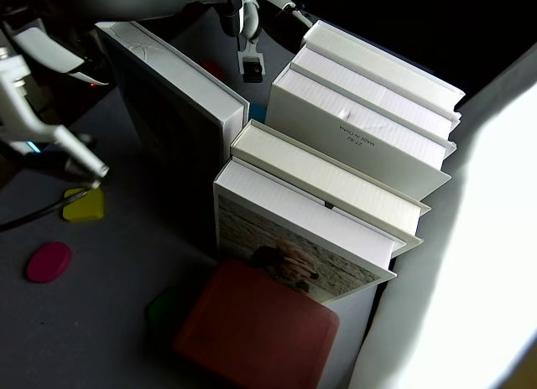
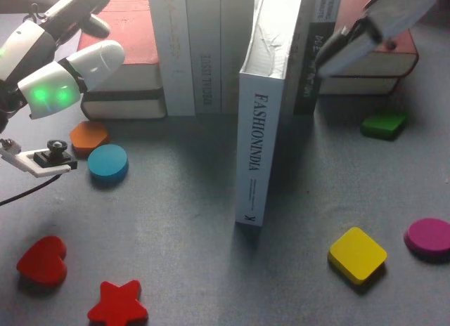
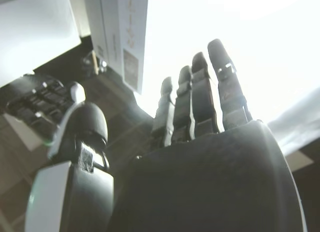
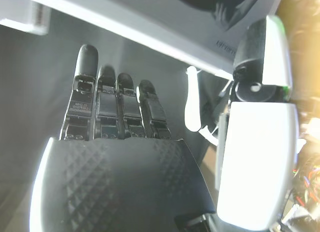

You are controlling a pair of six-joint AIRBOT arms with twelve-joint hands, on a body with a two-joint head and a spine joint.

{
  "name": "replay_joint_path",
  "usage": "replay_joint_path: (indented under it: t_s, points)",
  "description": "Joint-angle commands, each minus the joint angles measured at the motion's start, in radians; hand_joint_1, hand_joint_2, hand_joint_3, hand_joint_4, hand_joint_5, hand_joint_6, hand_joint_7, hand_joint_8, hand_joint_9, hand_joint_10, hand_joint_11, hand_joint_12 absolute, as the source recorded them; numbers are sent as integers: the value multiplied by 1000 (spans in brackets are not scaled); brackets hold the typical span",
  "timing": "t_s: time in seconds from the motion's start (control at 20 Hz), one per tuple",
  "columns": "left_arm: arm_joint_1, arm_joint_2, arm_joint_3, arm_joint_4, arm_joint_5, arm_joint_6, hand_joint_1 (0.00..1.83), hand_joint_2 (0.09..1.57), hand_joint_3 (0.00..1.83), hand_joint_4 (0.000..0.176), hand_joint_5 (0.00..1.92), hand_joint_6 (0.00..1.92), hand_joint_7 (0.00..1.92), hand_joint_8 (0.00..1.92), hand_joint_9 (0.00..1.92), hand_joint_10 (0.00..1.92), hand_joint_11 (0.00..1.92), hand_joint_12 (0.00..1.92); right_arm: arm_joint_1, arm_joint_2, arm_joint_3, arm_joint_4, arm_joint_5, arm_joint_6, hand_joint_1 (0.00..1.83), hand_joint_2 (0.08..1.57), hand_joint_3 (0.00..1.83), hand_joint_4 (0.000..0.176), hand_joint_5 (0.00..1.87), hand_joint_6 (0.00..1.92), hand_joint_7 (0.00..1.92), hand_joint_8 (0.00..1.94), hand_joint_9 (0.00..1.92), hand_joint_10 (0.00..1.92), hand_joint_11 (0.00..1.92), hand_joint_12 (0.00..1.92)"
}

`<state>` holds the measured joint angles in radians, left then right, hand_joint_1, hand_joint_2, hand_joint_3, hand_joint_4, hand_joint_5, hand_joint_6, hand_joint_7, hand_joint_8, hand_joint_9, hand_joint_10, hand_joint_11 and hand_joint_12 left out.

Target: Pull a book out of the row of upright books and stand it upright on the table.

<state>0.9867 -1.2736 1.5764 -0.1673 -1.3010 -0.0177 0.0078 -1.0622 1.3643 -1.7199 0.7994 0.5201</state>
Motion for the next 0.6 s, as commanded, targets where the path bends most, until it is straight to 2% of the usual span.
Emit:
replay_joint_path:
  t_s: [0.0, 0.05, 0.1, 0.15, 0.2, 0.25, 0.3, 0.35, 0.4, 0.45, 0.5, 0.55]
  points:
    - [-12, 3, -1, -21, -132, -10, 282, 1331, 0, 0, 173, 6, 75, 2, 94, 4, 0, 1019, 14, 14, -6, 105, -29, -15, 992, 1000, 22, 107, 0, 0, 0, 0, 0, 0, 0, 531]
    - [-12, 7, -7, -20, -138, -10, 291, 1347, 3, 3, 198, 9, 94, 3, 76, 2, 0, 937, 17, 46, -17, 133, -37, -32, 1120, 1036, 37, 95, 0, 0, 0, 0, 0, 0, 0, 105]
    - [-12, 11, -13, -20, -146, -10, 325, 1352, 2, 9, 203, 6, 91, 1, 62, 3, 0, 843, 17, 83, -31, 184, -45, -60, 1134, 1052, 44, 81, 0, 0, 0, 0, 0, 0, 0, 20]
    - [-12, 16, -19, -20, -152, -9, 342, 1350, 0, 8, 211, 4, 104, 2, 71, 5, 0, 789, 14, 122, -47, 240, -52, -99, 915, 1074, 114, 75, 0, 0, 0, 0, 0, 0, 0, 3]
    - [-12, 20, -25, -20, -159, -7, 414, 1358, 2, 3, 223, 7, 112, 3, 85, 10, 0, 787, 1, 157, -62, 300, -55, -120, 831, 1096, 144, 92, 0, 0, 0, 0, 0, 0, 0, 0]
    - [-12, 28, -33, -20, -164, -3, 415, 1370, 6, 5, 220, 5, 121, 5, 94, 13, 0, 790, -31, 188, -77, 397, -60, -196, 830, 1000, 110, 150, 65, 28, 0, 0, 0, 0, 0, 0]
    - [-11, 37, -43, -19, -170, 2, 394, 1359, 1, 13, 222, 3, 116, 1, 77, 4, 0, 731, -81, 213, -85, 539, -61, -296, 778, 997, 114, 139, 12, 5, 0, 0, 0, 0, 0, 0]
    - [-6, 43, -48, -19, -177, 3, 383, 1356, 0, 10, 226, 3, 117, 1, 75, 2, 0, 690, -130, 227, -88, 653, -56, -371, 684, 1008, 122, 89, 2, 0, 0, 0, 0, 0, 0, 0]
    - [-3, 49, -54, -20, -188, 4, 326, 1334, 0, 29, 248, 6, 157, 6, 118, 12, 0, 808, -190, 245, -91, 781, -37, -448, 493, 1051, 140, 46, 0, 0, 0, 0, 0, 0, 0, 0]
    - [-3, 55, -61, -23, -196, 10, 305, 1342, 0, 25, 243, 2, 152, 1, 107, 4, 0, 799, -236, 256, -94, 884, -12, -508, 395, 1052, 137, 27, 0, 0, 0, 0, 0, 0, 0, 0]
    - [-3, 62, -68, -25, -202, 17, 344, 1357, 2, 11, 245, 1, 145, 0, 118, 5, 0, 854, -279, 265, -97, 974, 18, -555, 348, 1069, 136, 9, 0, 0, 0, 0, 0, 0, 0, 0]
    - [-3, 66, -76, -29, -216, 22, 403, 1380, 7, 2, 245, 1, 143, 0, 116, 3, 0, 857, -340, 276, -103, 1094, 67, -616, 288, 1112, 91, 0, 0, 0, 0, 0, 0, 0, 0, 0]
